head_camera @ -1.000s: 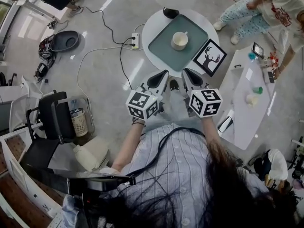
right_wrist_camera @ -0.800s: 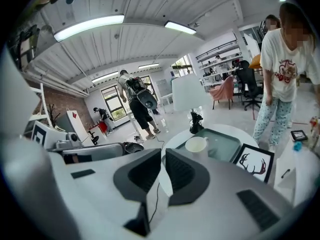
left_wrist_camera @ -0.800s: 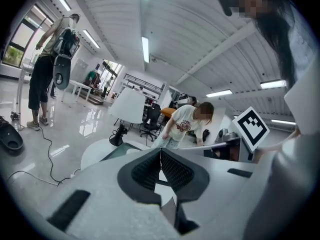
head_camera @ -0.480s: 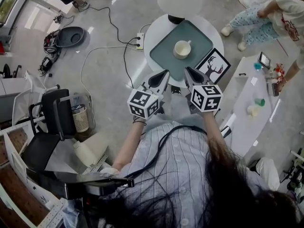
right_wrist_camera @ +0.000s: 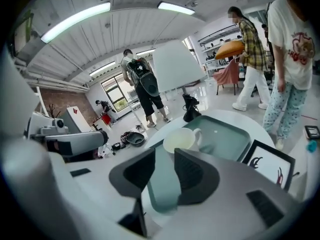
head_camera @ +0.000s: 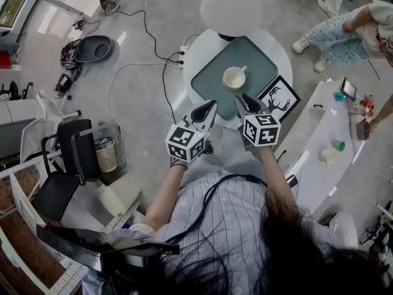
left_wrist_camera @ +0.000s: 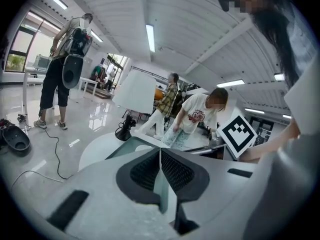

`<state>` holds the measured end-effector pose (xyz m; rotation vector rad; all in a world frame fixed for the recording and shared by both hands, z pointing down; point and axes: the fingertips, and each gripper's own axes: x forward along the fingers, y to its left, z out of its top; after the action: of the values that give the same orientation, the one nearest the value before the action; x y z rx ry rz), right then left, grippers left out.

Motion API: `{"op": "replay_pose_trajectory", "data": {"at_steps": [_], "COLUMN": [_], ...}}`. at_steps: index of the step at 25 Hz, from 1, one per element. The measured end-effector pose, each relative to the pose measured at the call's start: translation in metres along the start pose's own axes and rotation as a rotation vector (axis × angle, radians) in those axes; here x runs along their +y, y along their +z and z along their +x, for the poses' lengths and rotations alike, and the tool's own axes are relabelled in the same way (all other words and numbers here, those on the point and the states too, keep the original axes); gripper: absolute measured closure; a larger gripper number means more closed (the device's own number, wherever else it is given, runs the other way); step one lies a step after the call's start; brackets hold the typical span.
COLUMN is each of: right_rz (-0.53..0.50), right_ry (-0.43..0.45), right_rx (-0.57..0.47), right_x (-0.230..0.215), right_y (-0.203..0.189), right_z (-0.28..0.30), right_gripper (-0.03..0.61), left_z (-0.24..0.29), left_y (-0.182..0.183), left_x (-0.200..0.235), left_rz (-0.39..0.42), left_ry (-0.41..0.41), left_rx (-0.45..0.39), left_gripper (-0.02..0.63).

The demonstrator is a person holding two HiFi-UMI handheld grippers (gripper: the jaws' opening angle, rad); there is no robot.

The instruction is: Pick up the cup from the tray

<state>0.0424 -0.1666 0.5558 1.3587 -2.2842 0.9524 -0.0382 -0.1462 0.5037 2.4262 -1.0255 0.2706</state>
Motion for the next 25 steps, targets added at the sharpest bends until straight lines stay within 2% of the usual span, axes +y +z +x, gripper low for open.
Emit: {"op": "replay_pose_trajectory", "data": {"at_steps": [6,12,15,22,25], "right_rz": [-0.014,-0.076,-0.141,-0.369,-0.382], "right_ry": [0.043,0.079,0.089,0.078,0.082], "right_rx": [0.042,0.094,0.112,0.181,0.187], "right_x": [-0.019,-0.029,-0.031,-0.036,-0.038], "right_y": [-0.003,-0.013,-0.017,-0.027,-0.028], "right_z": [0.029,0.056,0.068,0.093,0.101], "right_gripper": [0.372,0.274,0.216,0.192,0.187], "left_z": [0.027,0.041,0.044,0.052,0.053], "left_y": [-0.003,-0.005,-0.006,-0.009,-0.010], "left_x": [0.008,0.024,0.032,0.048,0.053], "left_rz": [0.002,-0.020,-0.032,-0.051,-0.067], "left_ry": [-0.004,0.024,0.045,0.085,0.101], "left_rx": [0.021,0.031,0.032,0.041,0.039], "left_gripper": [0.600,0.600,0.600,0.600,0.600]}}
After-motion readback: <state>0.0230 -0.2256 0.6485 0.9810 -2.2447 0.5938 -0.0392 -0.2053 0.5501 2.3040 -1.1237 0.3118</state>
